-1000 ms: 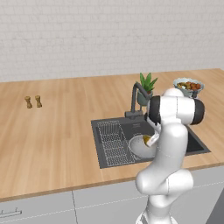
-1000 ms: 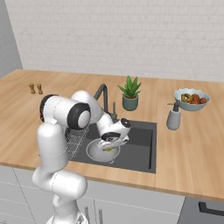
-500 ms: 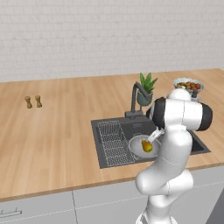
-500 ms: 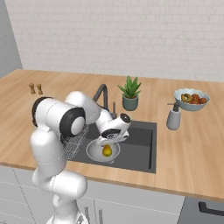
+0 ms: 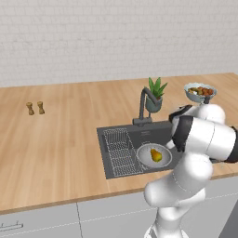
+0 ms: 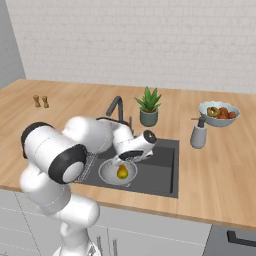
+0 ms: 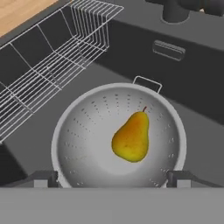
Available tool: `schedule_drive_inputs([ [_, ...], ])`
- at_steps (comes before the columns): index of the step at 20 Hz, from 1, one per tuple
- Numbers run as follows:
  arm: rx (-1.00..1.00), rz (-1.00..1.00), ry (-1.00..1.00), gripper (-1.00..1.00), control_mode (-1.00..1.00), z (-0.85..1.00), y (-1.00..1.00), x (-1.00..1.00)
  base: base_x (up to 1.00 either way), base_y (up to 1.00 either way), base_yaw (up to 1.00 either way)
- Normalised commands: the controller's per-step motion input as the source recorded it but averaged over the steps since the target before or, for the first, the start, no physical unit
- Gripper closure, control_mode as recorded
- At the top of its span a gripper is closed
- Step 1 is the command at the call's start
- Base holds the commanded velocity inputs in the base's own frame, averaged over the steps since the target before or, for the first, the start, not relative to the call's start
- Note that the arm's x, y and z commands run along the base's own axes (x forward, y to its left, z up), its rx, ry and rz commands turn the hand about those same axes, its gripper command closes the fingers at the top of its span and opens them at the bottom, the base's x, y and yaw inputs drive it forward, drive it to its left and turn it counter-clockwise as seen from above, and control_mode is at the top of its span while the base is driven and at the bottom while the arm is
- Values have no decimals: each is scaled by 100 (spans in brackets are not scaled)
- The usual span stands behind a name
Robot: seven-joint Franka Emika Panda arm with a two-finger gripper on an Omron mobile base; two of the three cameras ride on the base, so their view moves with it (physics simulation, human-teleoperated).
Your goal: Put the colander in the sink, put the pear in the colander, and turn on the sink faucet and pour water over the colander.
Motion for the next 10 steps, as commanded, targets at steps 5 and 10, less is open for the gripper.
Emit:
schedule_drive_inputs([
  [5, 5, -2, -11, -100, -100, 56, -21, -21, 0, 0, 0],
  [10, 6, -1, -8, -100, -100, 57, -4, -5, 0, 0, 0],
])
